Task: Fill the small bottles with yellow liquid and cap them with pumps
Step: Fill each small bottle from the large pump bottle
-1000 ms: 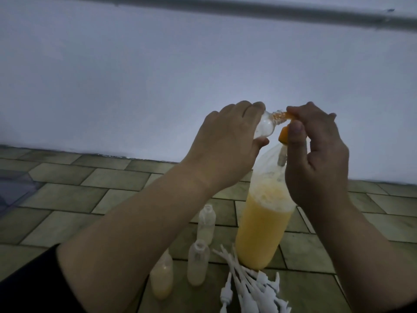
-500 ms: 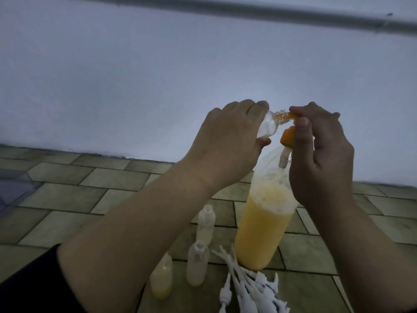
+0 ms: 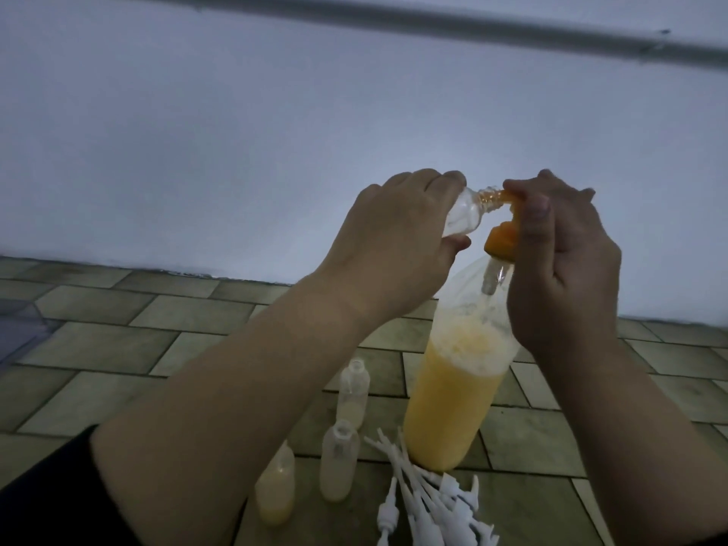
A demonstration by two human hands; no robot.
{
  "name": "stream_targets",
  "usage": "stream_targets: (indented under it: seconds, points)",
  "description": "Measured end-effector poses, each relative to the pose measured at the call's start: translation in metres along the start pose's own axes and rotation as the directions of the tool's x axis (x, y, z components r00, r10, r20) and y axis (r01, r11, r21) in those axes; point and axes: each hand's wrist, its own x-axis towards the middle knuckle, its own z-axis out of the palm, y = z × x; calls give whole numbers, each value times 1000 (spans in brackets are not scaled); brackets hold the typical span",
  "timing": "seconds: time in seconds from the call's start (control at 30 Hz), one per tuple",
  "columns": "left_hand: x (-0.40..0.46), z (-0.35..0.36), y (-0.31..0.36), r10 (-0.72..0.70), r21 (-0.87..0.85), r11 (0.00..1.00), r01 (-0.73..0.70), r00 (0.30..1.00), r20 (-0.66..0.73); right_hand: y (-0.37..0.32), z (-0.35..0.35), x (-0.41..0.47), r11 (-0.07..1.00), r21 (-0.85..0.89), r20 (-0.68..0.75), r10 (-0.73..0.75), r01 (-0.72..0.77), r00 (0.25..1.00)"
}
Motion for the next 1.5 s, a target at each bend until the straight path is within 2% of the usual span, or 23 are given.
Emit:
stream_targets:
  seconds: [0.13, 0.23, 0.33, 0.43, 0.53, 0.67, 0.8, 0.9, 1.0, 1.13, 1.33, 1.5]
  points:
    - [3, -2, 2, 14, -18, 1000, -15, 999, -39, 2, 2, 0, 999, 14, -27, -45, 46, 999]
    - [-4, 8, 3, 0, -34, 999, 0, 1000, -8, 12, 9, -12, 999, -13, -50, -37, 36, 998]
    - [-5, 8, 0, -18, -33, 999, 19, 999, 33, 11, 10, -11, 1000, 8, -26, -27, 28, 999]
    - [2, -3, -3, 5, -7, 1000, -5, 1000, 16, 1, 5, -1, 999, 32, -3, -13, 13, 1000]
    - [4, -7, -1, 22, -19, 1000, -22, 999, -29, -4, 5, 4, 998, 62, -50, -19, 22, 999]
    - [-3, 4, 2, 2, -72, 997, -3, 1000, -17, 5, 11, -7, 998, 4, -89, -63, 64, 994]
    - [-3, 5, 0, -5, -63, 998, 7, 999, 39, 7, 9, -12, 999, -18, -45, -52, 51, 998]
    - [2, -4, 0, 20, -31, 999, -20, 999, 26, 2, -3, -4, 999, -11, -3, -48, 48, 999]
    - [4, -7, 2, 34, -38, 999, -35, 999, -20, 0, -3, 0, 998, -3, -24, -70, 70, 997]
    - [-2, 8, 4, 24, -69, 997, -24, 1000, -3, 7, 8, -12, 998, -52, -71, -44, 40, 997]
    - [7, -1, -1, 30, -47, 998, -29, 999, 15, -1, -2, 0, 999, -27, -2, -20, 20, 1000]
    - [7, 1, 2, 41, -69, 997, -43, 999, -33, 3, 4, -4, 998, -22, -83, -54, 52, 995]
